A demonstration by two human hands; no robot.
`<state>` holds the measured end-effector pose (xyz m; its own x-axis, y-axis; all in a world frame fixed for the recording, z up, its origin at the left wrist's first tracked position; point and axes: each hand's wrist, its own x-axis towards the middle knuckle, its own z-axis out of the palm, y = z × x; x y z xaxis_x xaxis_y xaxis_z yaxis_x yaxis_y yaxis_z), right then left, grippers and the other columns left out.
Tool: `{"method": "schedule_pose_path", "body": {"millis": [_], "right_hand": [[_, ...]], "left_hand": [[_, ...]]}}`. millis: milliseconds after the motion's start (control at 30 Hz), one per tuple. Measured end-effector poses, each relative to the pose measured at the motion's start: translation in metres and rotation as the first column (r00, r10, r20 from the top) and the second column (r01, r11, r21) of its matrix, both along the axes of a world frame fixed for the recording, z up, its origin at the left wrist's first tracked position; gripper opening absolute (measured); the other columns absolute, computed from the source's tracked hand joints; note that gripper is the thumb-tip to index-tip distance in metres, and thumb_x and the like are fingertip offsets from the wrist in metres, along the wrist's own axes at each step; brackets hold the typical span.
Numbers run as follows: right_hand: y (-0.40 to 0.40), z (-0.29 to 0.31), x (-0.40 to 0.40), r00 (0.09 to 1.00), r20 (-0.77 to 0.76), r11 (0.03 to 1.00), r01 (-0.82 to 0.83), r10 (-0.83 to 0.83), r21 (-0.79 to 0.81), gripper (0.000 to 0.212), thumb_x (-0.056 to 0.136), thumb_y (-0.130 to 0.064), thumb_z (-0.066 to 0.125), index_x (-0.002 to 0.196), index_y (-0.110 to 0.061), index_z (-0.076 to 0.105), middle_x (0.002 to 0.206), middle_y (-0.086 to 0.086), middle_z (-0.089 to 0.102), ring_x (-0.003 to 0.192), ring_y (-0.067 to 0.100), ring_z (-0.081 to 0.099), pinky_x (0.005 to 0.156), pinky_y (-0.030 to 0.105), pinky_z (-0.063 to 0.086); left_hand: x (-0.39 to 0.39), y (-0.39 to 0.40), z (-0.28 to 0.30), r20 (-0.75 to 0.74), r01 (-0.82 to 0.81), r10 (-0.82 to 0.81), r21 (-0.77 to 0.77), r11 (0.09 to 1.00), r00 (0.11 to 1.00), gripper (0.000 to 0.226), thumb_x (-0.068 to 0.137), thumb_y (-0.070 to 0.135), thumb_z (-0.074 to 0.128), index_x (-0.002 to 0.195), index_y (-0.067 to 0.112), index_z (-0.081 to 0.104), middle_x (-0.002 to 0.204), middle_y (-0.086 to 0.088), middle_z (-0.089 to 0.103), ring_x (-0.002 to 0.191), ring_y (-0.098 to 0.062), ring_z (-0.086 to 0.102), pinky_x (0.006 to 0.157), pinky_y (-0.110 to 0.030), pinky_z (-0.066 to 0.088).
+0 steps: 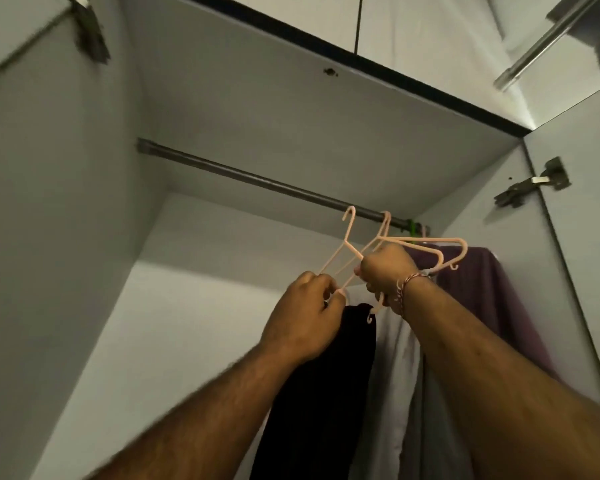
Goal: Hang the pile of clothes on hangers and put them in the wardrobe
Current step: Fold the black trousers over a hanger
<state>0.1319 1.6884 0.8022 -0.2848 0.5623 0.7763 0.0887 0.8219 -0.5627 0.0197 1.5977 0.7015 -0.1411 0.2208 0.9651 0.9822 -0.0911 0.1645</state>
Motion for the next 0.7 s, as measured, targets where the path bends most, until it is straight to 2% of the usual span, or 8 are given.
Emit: {"method": "schedule_pose_path", "body": {"millis": [67,167,233,333,467,567,633,700], "right_hand": [[0.014,0.015,0.005,0.993,-0.015,0.990,0.115,-0.114,0.085,0.012,0.091,-0.009,0.057,0.090,0.001,0.064,0.085,0.016,0.065,0.076,0.032,0.062,0.066,0.038,0.054],[0.032,0.032,0.012,0.978,-0.060,0.965,0.208,-0.201,0.161,0.013,0.091,-0.008,0.060,0.085,-0.002,0.070,0.082,0.014,0.069,0.071,0.028,0.065,0.054,0.030,0.047],[0.043,0.040,0.012,0.972,-0.056,0.949,0.236,-0.229,0.207,0.012,0.089,-0.007,0.062,0.085,-0.004,0.073,0.082,0.013,0.070,0.070,0.025,0.065,0.054,0.028,0.045],[0.060,0.054,0.007,0.974,-0.078,0.943,0.227,-0.214,0.243,0.014,0.090,-0.006,0.061,0.089,-0.003,0.075,0.085,0.013,0.072,0.076,0.026,0.069,0.060,0.033,0.056],[0.080,0.076,-0.002,0.974,-0.130,0.937,0.214,-0.184,0.276,0.014,0.094,-0.013,0.063,0.091,-0.005,0.074,0.088,0.014,0.071,0.078,0.028,0.068,0.066,0.036,0.058],[0.087,0.090,0.000,0.962,-0.183,0.921,0.252,-0.204,0.296,0.022,0.096,-0.020,0.064,0.078,-0.008,0.066,0.087,0.014,0.070,0.081,0.031,0.067,0.071,0.040,0.058],[0.091,0.094,0.003,0.953,-0.120,0.896,0.301,-0.277,0.325,0.022,0.098,-0.018,0.061,0.079,-0.007,0.061,0.090,0.013,0.067,0.084,0.031,0.066,0.066,0.035,0.052],[0.092,0.093,0.003,0.946,-0.012,0.879,0.306,-0.324,0.366,0.016,0.100,-0.016,0.059,0.091,-0.004,0.065,0.096,0.013,0.068,0.090,0.030,0.067,0.066,0.033,0.051]], "left_hand": [[-0.006,0.014,0.009,-0.089,-0.019,0.018,-0.019,1.000,0.996,0.017,0.103,0.039,0.051,0.104,0.028,0.064,0.106,0.010,0.058,0.098,-0.007,0.057,0.091,-0.038,0.056],[-0.005,0.035,0.019,-0.212,-0.036,0.028,-0.034,0.999,0.977,0.017,0.101,0.039,0.052,0.104,0.029,0.066,0.104,0.011,0.059,0.097,-0.007,0.056,0.090,-0.038,0.056],[-0.003,0.048,0.026,-0.270,-0.065,0.056,-0.026,0.998,0.961,0.018,0.100,0.040,0.052,0.104,0.030,0.067,0.104,0.011,0.059,0.097,-0.007,0.056,0.091,-0.038,0.055],[-0.002,0.064,0.035,-0.338,-0.109,0.101,-0.003,0.994,0.936,0.020,0.099,0.040,0.051,0.105,0.030,0.067,0.105,0.011,0.059,0.098,-0.007,0.055,0.094,-0.038,0.053],[-0.011,0.079,0.048,-0.383,-0.203,0.192,0.010,0.979,0.904,0.021,0.098,0.041,0.050,0.107,0.031,0.067,0.104,0.011,0.059,0.098,-0.007,0.053,0.097,-0.039,0.050],[-0.019,0.085,0.057,-0.367,-0.236,0.229,0.026,0.971,0.901,0.021,0.099,0.041,0.051,0.106,0.031,0.068,0.102,0.011,0.060,0.097,-0.007,0.054,0.098,-0.040,0.050],[-0.022,0.092,0.060,-0.356,-0.245,0.238,0.027,0.969,0.904,0.022,0.099,0.041,0.051,0.108,0.030,0.069,0.104,0.011,0.062,0.099,-0.007,0.055,0.099,-0.040,0.050],[-0.023,0.098,0.059,-0.352,-0.253,0.244,0.021,0.967,0.904,0.023,0.100,0.041,0.052,0.110,0.030,0.069,0.104,0.011,0.063,0.100,-0.007,0.055,0.100,-0.040,0.049]]}}
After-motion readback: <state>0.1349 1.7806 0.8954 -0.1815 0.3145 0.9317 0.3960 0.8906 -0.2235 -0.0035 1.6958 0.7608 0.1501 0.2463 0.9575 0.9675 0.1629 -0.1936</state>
